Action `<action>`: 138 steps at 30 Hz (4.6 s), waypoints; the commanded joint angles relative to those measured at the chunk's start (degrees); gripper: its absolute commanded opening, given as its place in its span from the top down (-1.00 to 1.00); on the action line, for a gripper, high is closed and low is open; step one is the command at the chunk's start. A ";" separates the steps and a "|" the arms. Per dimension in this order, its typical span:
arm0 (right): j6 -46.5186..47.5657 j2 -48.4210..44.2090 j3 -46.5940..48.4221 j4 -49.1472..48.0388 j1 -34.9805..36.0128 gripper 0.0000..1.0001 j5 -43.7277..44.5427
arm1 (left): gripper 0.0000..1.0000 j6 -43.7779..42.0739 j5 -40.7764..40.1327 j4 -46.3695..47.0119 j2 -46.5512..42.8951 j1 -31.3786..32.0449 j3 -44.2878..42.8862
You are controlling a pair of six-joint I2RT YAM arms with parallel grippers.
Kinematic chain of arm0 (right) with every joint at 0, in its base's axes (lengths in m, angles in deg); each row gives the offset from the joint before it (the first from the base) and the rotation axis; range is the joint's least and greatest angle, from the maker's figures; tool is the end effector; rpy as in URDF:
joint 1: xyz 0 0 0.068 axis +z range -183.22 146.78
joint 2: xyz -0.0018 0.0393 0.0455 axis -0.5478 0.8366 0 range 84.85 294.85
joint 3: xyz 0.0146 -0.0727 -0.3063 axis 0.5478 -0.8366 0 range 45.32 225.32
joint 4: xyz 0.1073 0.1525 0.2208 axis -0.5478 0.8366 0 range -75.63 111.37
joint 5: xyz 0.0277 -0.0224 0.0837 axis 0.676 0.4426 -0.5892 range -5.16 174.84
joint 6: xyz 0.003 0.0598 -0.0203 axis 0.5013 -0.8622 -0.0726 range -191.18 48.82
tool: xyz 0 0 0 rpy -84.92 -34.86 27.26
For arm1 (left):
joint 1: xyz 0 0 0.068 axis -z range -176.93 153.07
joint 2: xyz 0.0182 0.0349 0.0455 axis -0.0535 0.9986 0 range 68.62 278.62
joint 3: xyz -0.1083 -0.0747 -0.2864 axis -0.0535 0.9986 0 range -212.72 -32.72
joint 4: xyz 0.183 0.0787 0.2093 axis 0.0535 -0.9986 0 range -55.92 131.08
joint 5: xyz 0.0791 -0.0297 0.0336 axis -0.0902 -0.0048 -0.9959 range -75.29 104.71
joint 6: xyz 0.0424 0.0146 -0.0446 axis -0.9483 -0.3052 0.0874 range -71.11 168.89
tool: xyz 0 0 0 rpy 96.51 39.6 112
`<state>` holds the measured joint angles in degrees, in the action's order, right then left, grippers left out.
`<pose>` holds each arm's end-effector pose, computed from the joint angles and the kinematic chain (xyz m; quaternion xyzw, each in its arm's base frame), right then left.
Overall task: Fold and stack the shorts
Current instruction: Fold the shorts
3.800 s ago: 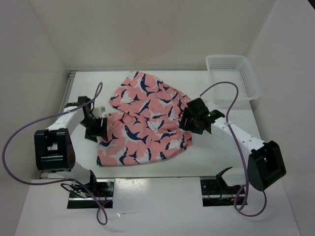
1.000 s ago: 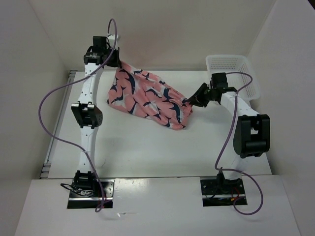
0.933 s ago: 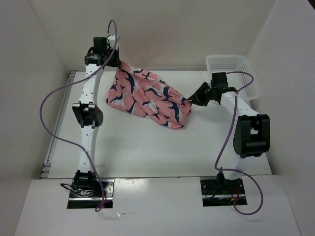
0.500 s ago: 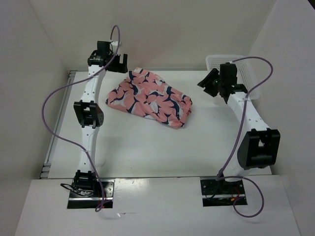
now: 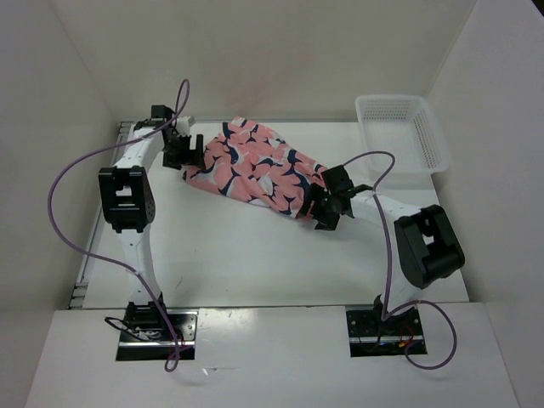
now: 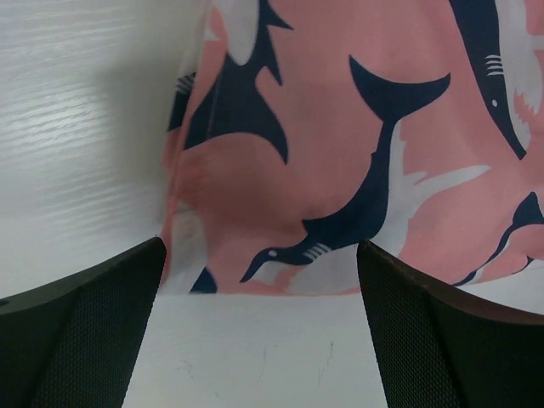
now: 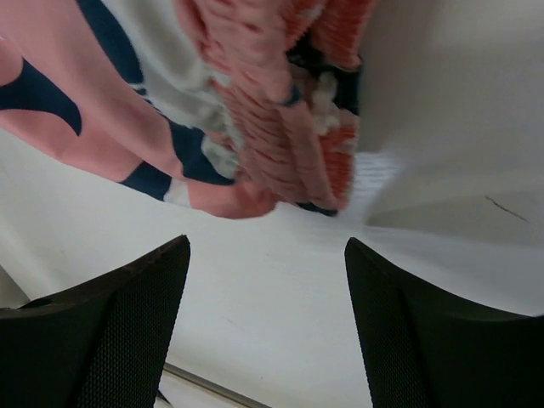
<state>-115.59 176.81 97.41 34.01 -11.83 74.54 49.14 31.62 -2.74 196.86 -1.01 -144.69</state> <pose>0.3147 0.1325 0.1861 0.1686 0.9463 0.2150 0.1728 0.5500 0.0250 0.2313 0.0019 0.9564 -0.1334 0.2598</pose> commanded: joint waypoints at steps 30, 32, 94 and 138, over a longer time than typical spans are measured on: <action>7.22 -8.36 -0.86 12.52 -1.44 0.98 -6.03 | 0.77 -0.25 7.61 -6.96 -37.54 -6.02 45.77; 7.84 -9.60 -1.38 15.68 -1.44 0.47 -7.53 | 0.60 -0.25 7.62 -11.36 -39.29 -7.08 46.92; 14.09 14.21 24.19 2.07 -13.04 -0.24 -7.54 | 0.63 -0.25 14.91 6.28 2.36 -3.57 4.20; 5.99 18.96 34.21 -4.18 -21.12 -0.24 0.46 | 0.11 -0.25 10.95 13.05 22.66 1.26 -37.71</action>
<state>-109.38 197.07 128.34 31.67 -32.37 71.52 49.04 45.67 7.08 220.44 0.08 -177.52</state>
